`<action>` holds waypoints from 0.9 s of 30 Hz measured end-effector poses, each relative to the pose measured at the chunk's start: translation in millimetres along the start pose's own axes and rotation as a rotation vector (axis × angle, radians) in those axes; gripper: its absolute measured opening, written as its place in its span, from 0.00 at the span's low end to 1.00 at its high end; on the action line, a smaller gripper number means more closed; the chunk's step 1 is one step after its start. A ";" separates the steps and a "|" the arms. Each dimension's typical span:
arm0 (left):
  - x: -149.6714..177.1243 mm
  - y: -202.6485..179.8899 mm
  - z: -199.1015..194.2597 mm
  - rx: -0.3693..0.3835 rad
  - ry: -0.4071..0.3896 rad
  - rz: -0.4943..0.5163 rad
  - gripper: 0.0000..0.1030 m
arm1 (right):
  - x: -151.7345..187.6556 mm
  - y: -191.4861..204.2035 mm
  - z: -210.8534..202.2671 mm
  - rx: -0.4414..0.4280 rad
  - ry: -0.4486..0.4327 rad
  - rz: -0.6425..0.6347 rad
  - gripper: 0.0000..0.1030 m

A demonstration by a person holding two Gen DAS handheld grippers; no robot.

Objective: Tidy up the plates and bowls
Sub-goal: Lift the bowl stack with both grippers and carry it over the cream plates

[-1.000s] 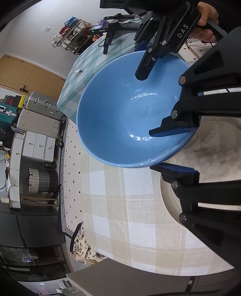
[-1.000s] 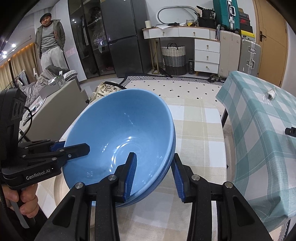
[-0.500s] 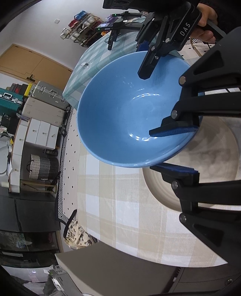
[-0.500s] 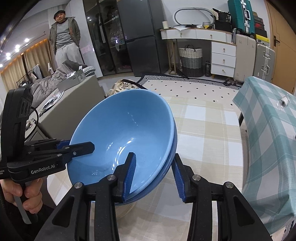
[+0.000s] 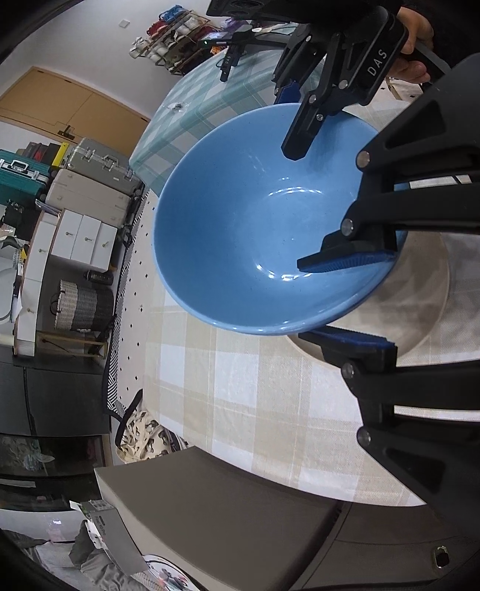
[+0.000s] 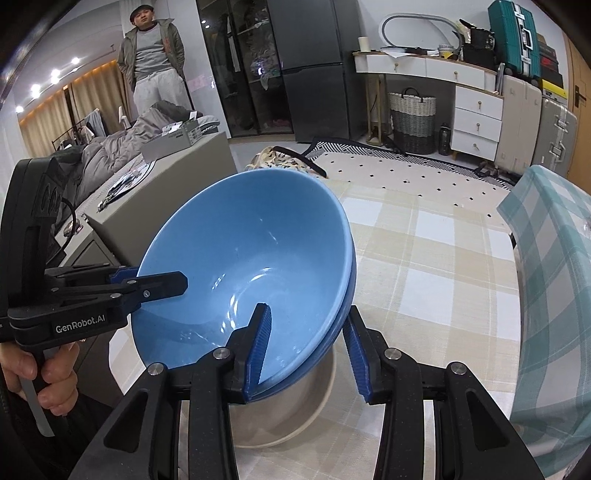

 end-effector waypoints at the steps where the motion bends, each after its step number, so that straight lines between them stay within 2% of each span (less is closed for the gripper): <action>1: 1.8 2.2 1.0 -0.004 0.007 -0.003 0.26 | 0.7 2.2 2.2 -0.003 0.006 0.000 0.39; 18: 18.5 14.1 23.2 -0.035 0.075 -0.008 0.26 | 15.6 8.5 36.2 0.014 0.086 -0.019 0.39; 27: 23.9 14.1 31.9 -0.034 0.100 0.003 0.27 | 14.8 4.3 41.0 0.016 0.096 -0.006 0.39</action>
Point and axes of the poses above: each gripper's, at about its wrist camera, not at the fingertips, and z roughly the way its jaws point, y to its left, x to its underside, the point moved 5 cm from there along z, roughly the way its jaws point, and after that the axes turned 11 degrees about z, right-handed, at the moved point
